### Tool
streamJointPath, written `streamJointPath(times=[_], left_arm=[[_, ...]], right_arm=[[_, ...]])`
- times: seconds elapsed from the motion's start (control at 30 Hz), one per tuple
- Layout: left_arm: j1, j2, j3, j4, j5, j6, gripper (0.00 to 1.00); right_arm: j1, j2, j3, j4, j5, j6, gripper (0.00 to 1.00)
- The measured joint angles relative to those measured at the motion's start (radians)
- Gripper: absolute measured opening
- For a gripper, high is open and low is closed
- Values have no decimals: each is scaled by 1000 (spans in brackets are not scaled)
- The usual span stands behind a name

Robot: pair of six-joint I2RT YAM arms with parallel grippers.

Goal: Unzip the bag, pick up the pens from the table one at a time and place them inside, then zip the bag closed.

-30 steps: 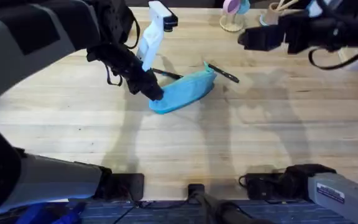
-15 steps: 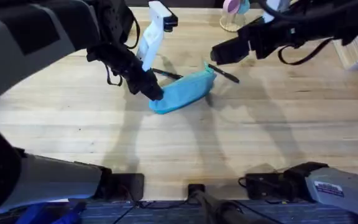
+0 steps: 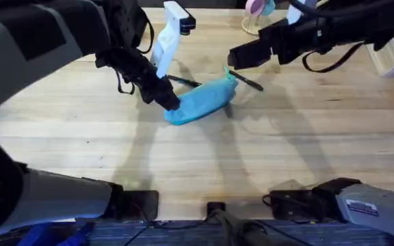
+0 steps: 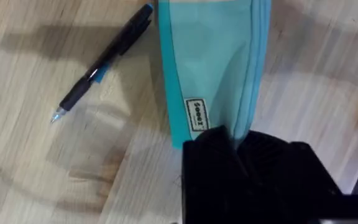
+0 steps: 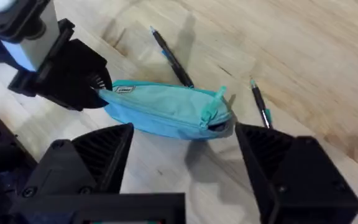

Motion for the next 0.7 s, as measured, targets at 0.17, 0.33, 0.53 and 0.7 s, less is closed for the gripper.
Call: streamJointPath(times=[0.17,0.33,0.53,0.7], left_arm=[[0,0,0,1,0,0,43],[0,0,0,1,0,0,44],[0,0,0,1,0,0,44],[0,0,0,1,0,0,43]], right_arm=[[0,19,0,0,0,10,996],[0,89,0,2,3,14,996],[0,187,0,33,13,14,996],[0,252,0,82,16,17,996]])
